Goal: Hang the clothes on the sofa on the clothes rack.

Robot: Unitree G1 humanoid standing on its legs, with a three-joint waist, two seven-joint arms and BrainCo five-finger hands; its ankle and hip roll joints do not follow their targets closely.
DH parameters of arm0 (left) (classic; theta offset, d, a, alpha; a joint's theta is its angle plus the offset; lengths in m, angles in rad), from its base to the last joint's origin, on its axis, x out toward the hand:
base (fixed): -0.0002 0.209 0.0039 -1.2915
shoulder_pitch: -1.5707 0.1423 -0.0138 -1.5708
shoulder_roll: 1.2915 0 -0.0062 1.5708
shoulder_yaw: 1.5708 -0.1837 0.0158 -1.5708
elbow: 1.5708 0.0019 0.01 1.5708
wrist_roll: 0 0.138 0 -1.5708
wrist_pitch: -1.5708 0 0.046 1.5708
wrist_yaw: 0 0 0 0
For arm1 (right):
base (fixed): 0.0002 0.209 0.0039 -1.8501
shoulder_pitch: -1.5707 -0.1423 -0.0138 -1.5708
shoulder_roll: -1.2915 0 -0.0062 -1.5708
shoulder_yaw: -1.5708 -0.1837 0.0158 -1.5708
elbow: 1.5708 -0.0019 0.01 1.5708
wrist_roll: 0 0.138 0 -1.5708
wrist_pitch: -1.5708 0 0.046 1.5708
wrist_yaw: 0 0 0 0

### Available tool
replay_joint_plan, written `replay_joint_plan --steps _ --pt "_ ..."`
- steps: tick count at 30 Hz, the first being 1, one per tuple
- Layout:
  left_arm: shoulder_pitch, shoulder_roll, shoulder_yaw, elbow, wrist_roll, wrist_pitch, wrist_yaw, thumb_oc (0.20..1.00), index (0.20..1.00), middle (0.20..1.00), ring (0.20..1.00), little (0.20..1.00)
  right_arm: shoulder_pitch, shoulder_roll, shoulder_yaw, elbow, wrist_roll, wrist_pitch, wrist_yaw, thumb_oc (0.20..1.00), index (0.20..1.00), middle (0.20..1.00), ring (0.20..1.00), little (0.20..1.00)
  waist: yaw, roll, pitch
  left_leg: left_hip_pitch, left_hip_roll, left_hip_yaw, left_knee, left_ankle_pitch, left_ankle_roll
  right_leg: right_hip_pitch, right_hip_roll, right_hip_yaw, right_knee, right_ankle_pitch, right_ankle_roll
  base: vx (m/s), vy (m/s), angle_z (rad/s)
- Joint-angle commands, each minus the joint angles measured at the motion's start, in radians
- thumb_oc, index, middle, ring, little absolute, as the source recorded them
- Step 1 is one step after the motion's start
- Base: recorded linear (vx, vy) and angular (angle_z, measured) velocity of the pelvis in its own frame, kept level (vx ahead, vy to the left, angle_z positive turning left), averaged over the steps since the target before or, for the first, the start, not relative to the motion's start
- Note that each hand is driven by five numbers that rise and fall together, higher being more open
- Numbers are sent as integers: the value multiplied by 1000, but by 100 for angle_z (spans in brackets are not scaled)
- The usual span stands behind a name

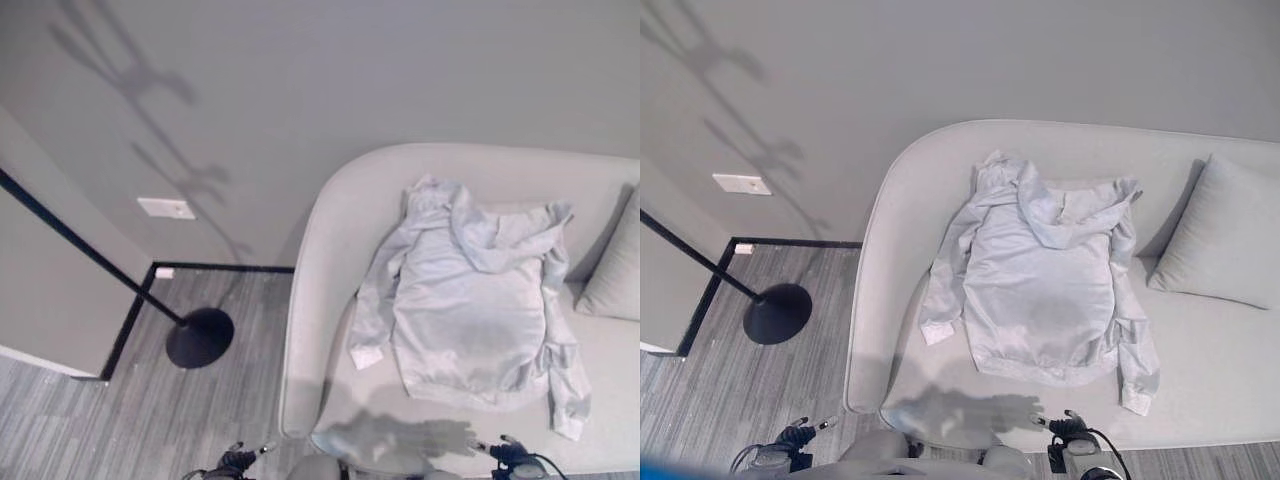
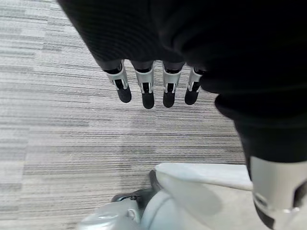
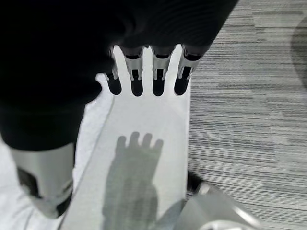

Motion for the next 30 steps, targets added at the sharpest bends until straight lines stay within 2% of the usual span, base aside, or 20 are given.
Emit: replay_joint_plan --steps 1,3,4,6,8,9,10,11,12,13,14,15,16,17,18,22,30 --pt "-27 17 5 -8 -15 -16 18 1000 1000 1000 1000 1000 -19 -39 -4 -40 -40 6 -14 1000 1000 1000 1000 1000 14 -13 -10 81 31 -60 14 -77 -94 -76 -87 34 -63 137 53 71 -419 -22" --pt "-25 16 13 -9 -29 -18 23 1000 1000 1000 1000 1000 -19 -41 -6 -39 -49 10 -16 1000 1000 1000 1000 1000 11 -22 -8 100 54 -53 11 -82 -119 -105 -115 27 -106 189 81 92 -442 -21" --pt "-30 17 15 -2 -31 -19 22 1000 1000 1000 1000 1000 -18 -38 -7 -43 -50 12 -15 1000 1000 1000 1000 1000 10 -32 -8 108 68 -46 11 -81 -143 -96 -111 5 -136 192 87 60 -433 -28" --pt "-36 19 14 -2 -25 -21 26 1000 1000 1000 1000 1000 -20 -36 -5 -46 -52 13 -17 1000 1000 1000 1000 1000 3 -42 -5 100 85 -45 11 -71 -167 -80 -91 6 -157 181 87 10 -411 6" --pt "-49 11 11 -2 -38 -26 30 1000 1000 1000 1000 1000 -28 -41 -9 -44 -47 8 -23 1000 1000 1000 1000 1000 0 -47 6 84 131 -45 11 -46 -203 -79 -56 -7 -141 148 87 -16 -415 88" --pt "-49 11 11 -2 -38 -26 30 1000 1000 1000 1000 1000 -28 -41 -9 -44 -47 8 -23 1000 1000 1000 1000 1000 0 -47 6 84 131 -45 11 -46 -203 -79 -56 -7 -141 148 87 -115 -666 35" --pt "-70 -13 -1 -19 -92 -38 44 1000 1000 1000 1000 1000 -35 -73 -9 -47 -34 -4 -38 1000 1000 1000 1000 1000 -17 -22 22 16 188 -84 11 25 -241 -67 12 -58 -112 60 76 -121 -576 17" --pt "-76 -22 -2 -23 -103 -37 46 1000 1000 1000 1000 1000 -34 -83 -12 -44 -29 -6 -43 1000 1000 1000 1000 1000 -23 -13 25 1 196 -91 11 46 -244 -56 26 -77 -108 40 68 -169 -811 91" --pt "-90 -41 -8 -29 -116 -44 46 1000 1000 1000 1000 1000 -33 -100 -19 -49 -11 -20 -51 1000 1000 1000 1000 1000 -32 -10 30 -27 195 -40 11 73 -227 -27 50 -113 -125 16 50 -68 -476 109" --pt "-91 -42 -11 -36 -116 -49 41 1000 1000 1000 1000 1000 -33 -109 -20 -46 -3 -20 -53 1000 1000 1000 1000 1000 -32 -10 24 -24 176 -22 11 84 -210 -12 69 -131 -144 18 31 -39 -473 87" --pt "-87 -41 -8 -34 -114 -47 41 1000 1000 1000 1000 1000 -35 -112 -20 -45 2 -22 -52 1000 1000 1000 1000 1000 -27 -11 23 -11 143 -40 11 67 -191 -9 83 -125 -148 18 21 47 -360 47" --pt "-72 -45 -7 -24 -100 -40 34 1000 1000 1000 1000 1000 -30 -117 -22 -41 -2 -22 -50 1000 1000 1000 1000 1000 -18 -15 19 11 76 -94 13 31 -163 10 98 -123 -167 28 15 48 -214 41" --pt "-72 -45 -7 -24 -100 -40 34 1000 1000 1000 1000 1000 -31 -117 -22 -41 -2 -22 -50 1000 1000 1000 1000 1000 -20 -15 17 8 75 -96 13 33 -162 8 97 -124 -167 29 15 69 -193 17" --pt "-60 -44 -4 -8 -91 -34 28 1000 1000 1000 1000 1000 -31 -118 -19 -42 -3 -21 -46 1000 1000 1000 1000 1000 -17 -17 11 23 29 -94 30 6 -140 17 108 -124 -174 30 11 81 -114 -6" --pt "-48 -42 -4 4 -82 -31 21 1000 1000 1000 1000 1000 -29 -113 -16 -42 0 -25 -47 1000 1000 1000 1000 1000 -2 -18 7 26 -16 -123 37 -17 -124 14 122 -108 -175 24 4 108 -127 1" --pt "-42 -36 -5 14 -67 -27 16 1000 1000 1000 1000 1000 -19 -101 -17 -47 0 -28 -45 1000 1000 1000 1000 1000 -10 -20 -9 40 -23 -105 21 -14 -125 26 127 -117 -176 26 6 90 9 5" --pt "-26 -25 5 10 -40 -19 13 1000 1000 1000 1000 1000 6 -53 1 -32 -27 -13 -30 1000 1000 1000 1000 1000 5 -29 -32 113 -34 -87 11 -64 -102 67 94 -103 -173 36 27 116 118 -1"
